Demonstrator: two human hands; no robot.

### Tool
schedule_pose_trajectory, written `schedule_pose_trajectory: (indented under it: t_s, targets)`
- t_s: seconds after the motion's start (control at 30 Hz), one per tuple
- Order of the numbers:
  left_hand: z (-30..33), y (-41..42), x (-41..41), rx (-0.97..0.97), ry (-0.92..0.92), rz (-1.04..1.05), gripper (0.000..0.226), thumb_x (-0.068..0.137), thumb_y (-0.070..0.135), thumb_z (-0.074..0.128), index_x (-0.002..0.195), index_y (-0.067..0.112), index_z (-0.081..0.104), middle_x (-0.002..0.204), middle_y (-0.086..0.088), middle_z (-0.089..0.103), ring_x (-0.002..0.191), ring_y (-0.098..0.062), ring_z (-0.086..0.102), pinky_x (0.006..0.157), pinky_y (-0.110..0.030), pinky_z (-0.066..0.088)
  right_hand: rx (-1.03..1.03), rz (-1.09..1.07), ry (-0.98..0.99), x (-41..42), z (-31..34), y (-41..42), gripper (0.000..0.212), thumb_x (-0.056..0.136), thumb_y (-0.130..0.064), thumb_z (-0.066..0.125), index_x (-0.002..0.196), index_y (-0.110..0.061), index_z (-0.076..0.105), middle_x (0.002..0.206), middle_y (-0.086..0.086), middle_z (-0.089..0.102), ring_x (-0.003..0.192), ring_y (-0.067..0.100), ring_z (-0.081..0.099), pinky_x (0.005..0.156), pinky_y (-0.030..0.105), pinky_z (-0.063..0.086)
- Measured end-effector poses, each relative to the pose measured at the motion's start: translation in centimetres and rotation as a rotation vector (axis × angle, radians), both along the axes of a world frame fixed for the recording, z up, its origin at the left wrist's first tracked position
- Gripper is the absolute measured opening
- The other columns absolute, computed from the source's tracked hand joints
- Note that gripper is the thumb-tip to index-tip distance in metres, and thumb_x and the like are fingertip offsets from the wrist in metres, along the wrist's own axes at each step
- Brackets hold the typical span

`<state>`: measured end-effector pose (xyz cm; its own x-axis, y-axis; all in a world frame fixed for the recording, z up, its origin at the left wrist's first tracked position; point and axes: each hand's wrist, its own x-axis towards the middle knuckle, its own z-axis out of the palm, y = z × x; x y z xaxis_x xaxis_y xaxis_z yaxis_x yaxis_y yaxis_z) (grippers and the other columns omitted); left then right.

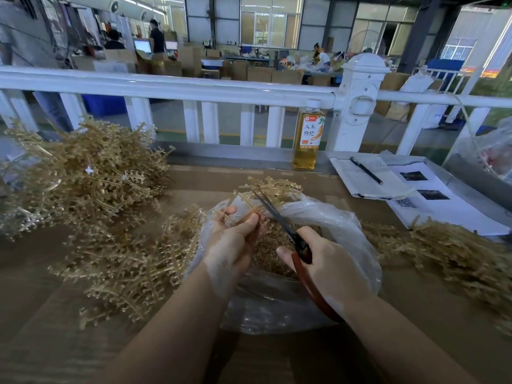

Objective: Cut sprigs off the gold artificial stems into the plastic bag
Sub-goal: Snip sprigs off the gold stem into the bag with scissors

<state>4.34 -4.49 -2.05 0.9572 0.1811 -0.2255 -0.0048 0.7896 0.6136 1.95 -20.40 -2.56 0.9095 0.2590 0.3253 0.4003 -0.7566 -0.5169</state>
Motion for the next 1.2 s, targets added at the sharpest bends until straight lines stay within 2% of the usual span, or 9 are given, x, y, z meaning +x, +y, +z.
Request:
schedule_pose_trajectory:
  t_s: [0.1, 0.27, 0.43, 0.53, 0.67, 0.73, 0.9, 1.03, 1.2]
  targets:
    - [0.1, 0.0, -0.1, 0.030, -0.012, 0.019, 0.032, 0.084, -0.017, 0.053, 0.093, 0.013, 0.046, 0.077, -0.014, 0.066, 0.060, -0.017, 0.068, 0.050, -0.022, 0.055, -0.011, 0.000, 0.013, -0.1, 0.1, 0.1, 0.028, 0.089, -0.056, 0.051, 0.086, -0.029, 0.048, 0.066, -0.011, 0.051, 0.063, 0.002, 0.052, 0.055, 0.015, 0.031]
    - [0.1, 0.1, -0.1, 0.094, -0.059, -0.054, 0.015, 0.088, -0.013, 0.050, 0.093, -0.001, 0.058, 0.071, -0.011, 0.070, 0.061, -0.015, 0.069, 0.056, -0.021, 0.056, -0.021, 0.001, 0.010, -0.3, 0.2, 0.2, 0.027, 0.089, -0.055, 0.052, 0.085, -0.028, 0.048, 0.066, -0.010, 0.051, 0.064, 0.002, 0.052, 0.055, 0.016, 0.032]
    - [-0.3, 0.3, -0.1, 0.217, -0.011, -0.091, 0.011, 0.096, 0.005, 0.050, 0.104, 0.010, 0.055, 0.076, -0.009, 0.072, 0.066, -0.020, 0.070, 0.057, -0.032, 0.058, -0.041, -0.008, 0.008, -0.5, 0.3, 0.3, 0.027, 0.089, -0.056, 0.052, 0.089, -0.029, 0.048, 0.067, -0.012, 0.049, 0.064, 0.001, 0.050, 0.054, 0.016, 0.031]
    - [-0.1, 0.3, -0.2, 0.166, -0.029, -0.151, 0.013, 0.095, 0.002, 0.048, 0.103, 0.011, 0.052, 0.076, -0.008, 0.071, 0.066, -0.019, 0.070, 0.059, -0.031, 0.058, -0.073, -0.017, -0.006, -0.7, 0.4, 0.4, 0.026, 0.089, -0.058, 0.051, 0.089, -0.032, 0.046, 0.067, -0.013, 0.048, 0.064, -0.003, 0.047, 0.053, 0.015, 0.029]
    - [0.0, 0.4, -0.5, 0.148, -0.028, -0.211, 0.025, 0.087, -0.011, 0.050, 0.107, 0.001, 0.057, 0.091, -0.014, 0.066, 0.079, -0.021, 0.067, 0.069, -0.031, 0.059, -0.093, -0.012, -0.026, -0.9, 0.3, 0.4, 0.026, 0.089, -0.058, 0.050, 0.088, -0.033, 0.043, 0.068, -0.013, 0.047, 0.064, -0.004, 0.046, 0.052, 0.014, 0.030]
    - [0.1, 0.4, -0.5, 0.098, 0.002, -0.204, 0.031, 0.088, -0.014, 0.046, 0.114, 0.002, 0.053, 0.087, -0.015, 0.064, 0.075, -0.021, 0.065, 0.068, -0.031, 0.058, -0.070, -0.008, -0.033, -0.9, 0.2, 0.4, 0.026, 0.089, -0.057, 0.052, 0.089, -0.032, 0.046, 0.068, -0.013, 0.049, 0.066, -0.003, 0.048, 0.053, 0.015, 0.032]
    - [0.6, 0.1, -0.4, -0.003, -0.002, -0.224, 0.021, 0.088, -0.014, 0.042, 0.096, -0.001, 0.057, 0.075, -0.012, 0.066, 0.071, -0.021, 0.069, 0.066, -0.036, 0.060, 0.085, -0.043, 0.005, -0.3, 0.7, -0.2, 0.027, 0.088, -0.053, 0.056, 0.082, -0.027, 0.050, 0.063, -0.009, 0.054, 0.063, 0.001, 0.054, 0.055, 0.014, 0.037]
    - [0.6, 0.0, -0.3, 0.047, -0.020, -0.249, 0.015, 0.087, -0.006, 0.051, 0.089, 0.001, 0.064, 0.085, -0.010, 0.069, 0.075, -0.017, 0.069, 0.068, -0.031, 0.060, 0.112, -0.084, -0.019, -0.2, 1.1, -0.4, 0.026, 0.090, -0.049, 0.056, 0.082, -0.025, 0.055, 0.058, -0.008, 0.052, 0.075, -0.016, 0.050, 0.066, 0.001, 0.035]
    - [0.3, 0.1, -0.1, 0.109, 0.007, -0.194, 0.011, 0.089, 0.002, 0.055, 0.089, 0.007, 0.064, 0.078, -0.002, 0.072, 0.076, -0.014, 0.066, 0.064, -0.026, 0.058, 0.088, -0.107, -0.061, -0.7, 1.2, -0.3, 0.024, 0.090, -0.052, 0.055, 0.079, -0.030, 0.052, 0.056, -0.012, 0.049, 0.078, -0.028, 0.043, 0.069, -0.006, 0.028]
